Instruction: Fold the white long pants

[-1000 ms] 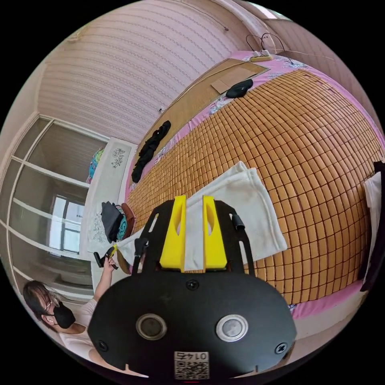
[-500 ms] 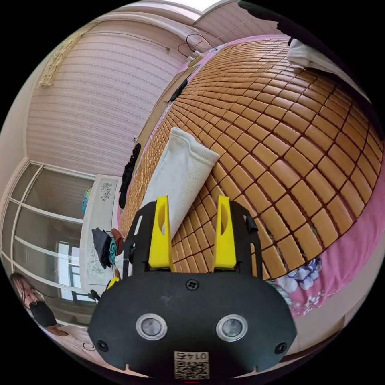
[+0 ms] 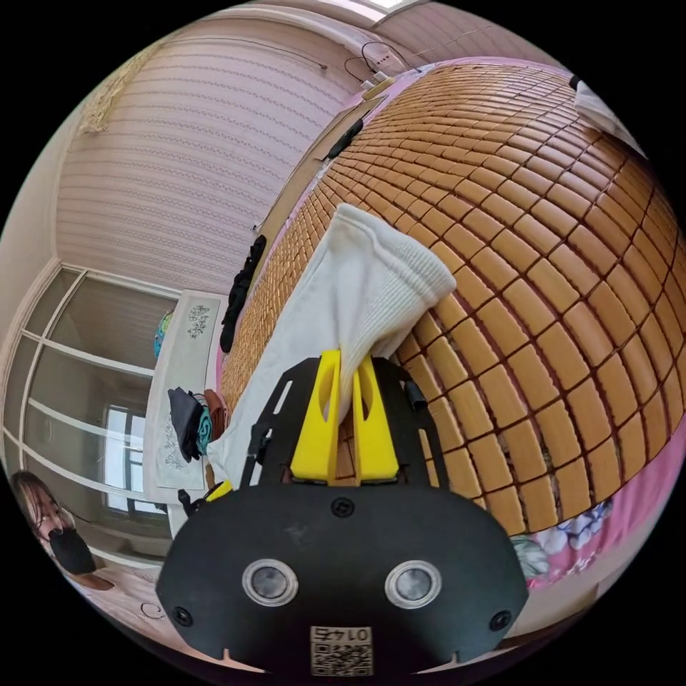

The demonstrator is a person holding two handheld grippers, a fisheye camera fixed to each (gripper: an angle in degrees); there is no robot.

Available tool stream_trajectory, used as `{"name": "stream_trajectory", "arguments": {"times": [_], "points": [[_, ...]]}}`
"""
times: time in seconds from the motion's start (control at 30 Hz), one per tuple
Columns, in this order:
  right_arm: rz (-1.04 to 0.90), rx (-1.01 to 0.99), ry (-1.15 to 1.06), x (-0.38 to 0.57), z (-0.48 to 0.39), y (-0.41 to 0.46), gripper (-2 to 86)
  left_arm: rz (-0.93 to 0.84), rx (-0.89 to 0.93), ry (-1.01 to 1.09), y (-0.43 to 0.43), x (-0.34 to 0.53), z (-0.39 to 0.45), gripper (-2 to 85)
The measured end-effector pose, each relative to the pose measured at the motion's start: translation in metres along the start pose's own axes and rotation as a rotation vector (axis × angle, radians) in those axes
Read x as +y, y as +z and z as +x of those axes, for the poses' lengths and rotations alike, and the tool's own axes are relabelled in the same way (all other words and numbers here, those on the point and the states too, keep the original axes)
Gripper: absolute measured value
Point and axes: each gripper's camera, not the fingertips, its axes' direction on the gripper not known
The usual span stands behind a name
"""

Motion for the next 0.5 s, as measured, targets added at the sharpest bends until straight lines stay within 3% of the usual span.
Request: {"name": "stream_trajectory", "arguments": {"times": [0.1, 0.4, 0.5], "points": [[-0.018, -0.042, 0.004, 0.021, 0.015, -0.030, 0.5, -0.036, 0.039, -0.022, 0.001, 0.001, 0.000, 0.7], [-0.077, 0.018, 0.004, 0.107, 0.032, -0.101, 0.7, -0.266, 0.237, 0.133, -0.011, 0.036, 0.032, -0.9], [-0.148, 0.039, 0.035, 0.127, 0.039, -0.108, 1.7, -0.245, 0.290, 0.137, -0.022, 0.067, 0.036, -0.7]]}}
